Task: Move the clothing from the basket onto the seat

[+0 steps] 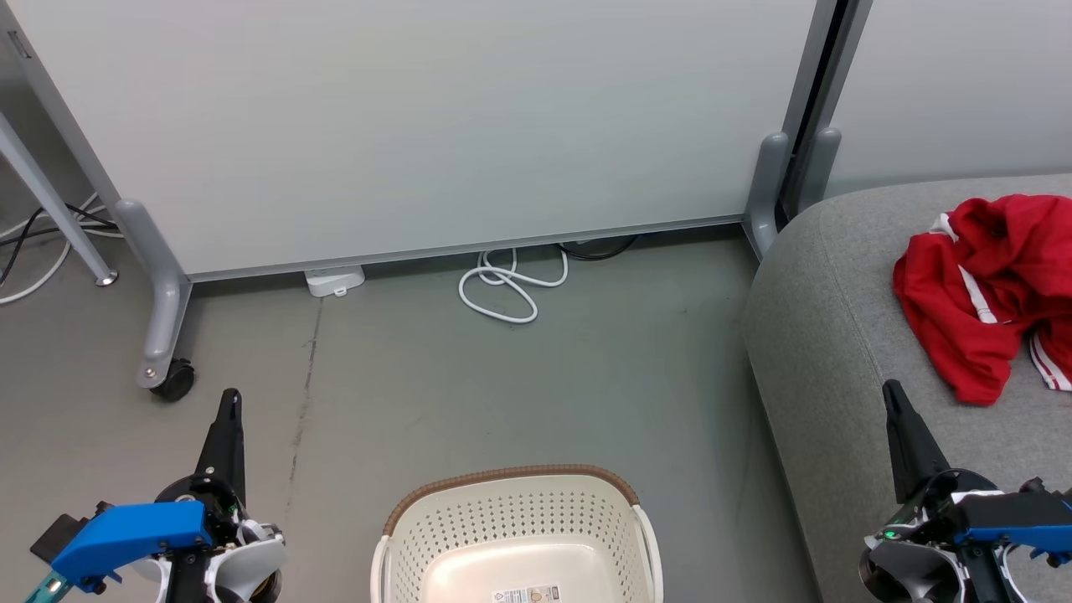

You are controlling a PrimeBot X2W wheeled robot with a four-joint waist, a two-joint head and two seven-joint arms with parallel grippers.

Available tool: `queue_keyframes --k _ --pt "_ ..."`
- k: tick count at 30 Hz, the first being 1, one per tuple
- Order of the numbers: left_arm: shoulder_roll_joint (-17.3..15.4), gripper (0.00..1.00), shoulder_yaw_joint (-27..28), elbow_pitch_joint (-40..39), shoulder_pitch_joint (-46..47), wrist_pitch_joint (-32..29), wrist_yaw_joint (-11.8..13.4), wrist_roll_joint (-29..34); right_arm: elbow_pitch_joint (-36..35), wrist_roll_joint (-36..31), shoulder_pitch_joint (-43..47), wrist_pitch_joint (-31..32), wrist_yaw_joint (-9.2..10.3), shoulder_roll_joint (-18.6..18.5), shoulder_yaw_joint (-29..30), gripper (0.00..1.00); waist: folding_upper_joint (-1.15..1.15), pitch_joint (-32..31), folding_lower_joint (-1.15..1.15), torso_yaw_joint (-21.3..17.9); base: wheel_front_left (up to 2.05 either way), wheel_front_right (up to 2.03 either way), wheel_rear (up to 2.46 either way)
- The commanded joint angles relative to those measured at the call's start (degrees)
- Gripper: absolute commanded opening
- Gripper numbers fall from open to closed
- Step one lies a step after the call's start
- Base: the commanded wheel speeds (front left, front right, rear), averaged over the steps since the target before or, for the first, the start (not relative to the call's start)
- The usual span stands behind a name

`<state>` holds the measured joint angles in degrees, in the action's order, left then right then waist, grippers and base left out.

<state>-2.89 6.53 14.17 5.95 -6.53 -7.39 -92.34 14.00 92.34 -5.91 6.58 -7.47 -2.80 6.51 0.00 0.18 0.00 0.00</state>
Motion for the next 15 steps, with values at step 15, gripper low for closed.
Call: queue_keyframes --k 15 --pt "0.1 0.00 0.2 -0.2 0.6 -0.2 -0.2 -0.1 0.1 0.1 -0.6 0.2 -0.04 -0.1 0.1 0.00 0.00 0.0 0.00 0.0 0.00 0.00 0.00"
